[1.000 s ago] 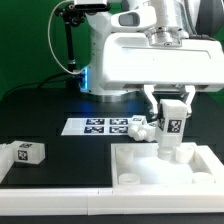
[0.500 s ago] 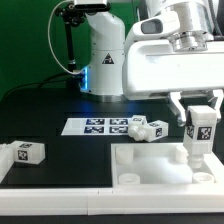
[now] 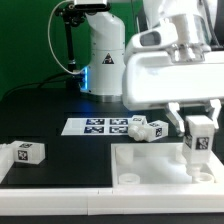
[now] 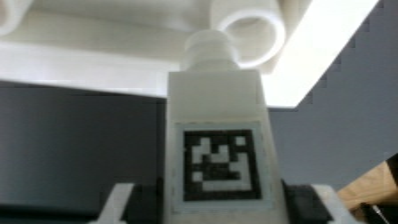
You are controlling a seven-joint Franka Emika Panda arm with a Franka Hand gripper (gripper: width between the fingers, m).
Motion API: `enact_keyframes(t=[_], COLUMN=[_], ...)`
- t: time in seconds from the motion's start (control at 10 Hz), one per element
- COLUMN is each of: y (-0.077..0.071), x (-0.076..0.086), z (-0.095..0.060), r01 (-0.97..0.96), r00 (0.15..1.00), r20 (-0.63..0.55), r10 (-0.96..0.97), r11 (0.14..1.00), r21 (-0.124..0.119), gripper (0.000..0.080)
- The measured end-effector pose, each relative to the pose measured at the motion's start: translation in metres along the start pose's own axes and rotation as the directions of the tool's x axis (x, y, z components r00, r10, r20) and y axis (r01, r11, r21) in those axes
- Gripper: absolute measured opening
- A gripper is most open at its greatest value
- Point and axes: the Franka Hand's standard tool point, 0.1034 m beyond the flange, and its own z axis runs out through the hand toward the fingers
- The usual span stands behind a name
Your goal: Assemble one leg
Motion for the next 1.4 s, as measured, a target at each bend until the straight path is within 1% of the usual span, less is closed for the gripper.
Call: enact_keyframes(t=[0.1, 0.3, 0.7, 0.9, 1.1, 1.3, 1.4], y=[-0.002, -0.013, -0.012, -0.01, -0.01, -0.005, -0.006], x=[0.003, 0.002, -0.001, -0.011, -0.012, -0.012, -0.012], z=[0.002, 0.004, 0.006, 0.011, 0.012, 0.012, 0.012], r01=[0.003, 0.011, 0.014, 0.012, 0.013, 0.01, 0.01], r00=[1.0, 1.0, 1.0, 1.0, 1.0, 1.0, 1.0], r20=[-0.014, -0.016, -0.017, 0.0, -0.002, -0.002, 0.001], r10=[-0.003, -0.01, -0.014, -0.012, -0.013, -0.01, -0.01], r11=[1.0, 1.0, 1.0, 1.0, 1.0, 1.0, 1.0], r21=[-0.001, 0.008, 0.003, 0.002, 0.001, -0.003, -0.001], gripper=[0.0285, 0.0285, 0.0285, 0.0285, 0.0285, 0.0285, 0.0295])
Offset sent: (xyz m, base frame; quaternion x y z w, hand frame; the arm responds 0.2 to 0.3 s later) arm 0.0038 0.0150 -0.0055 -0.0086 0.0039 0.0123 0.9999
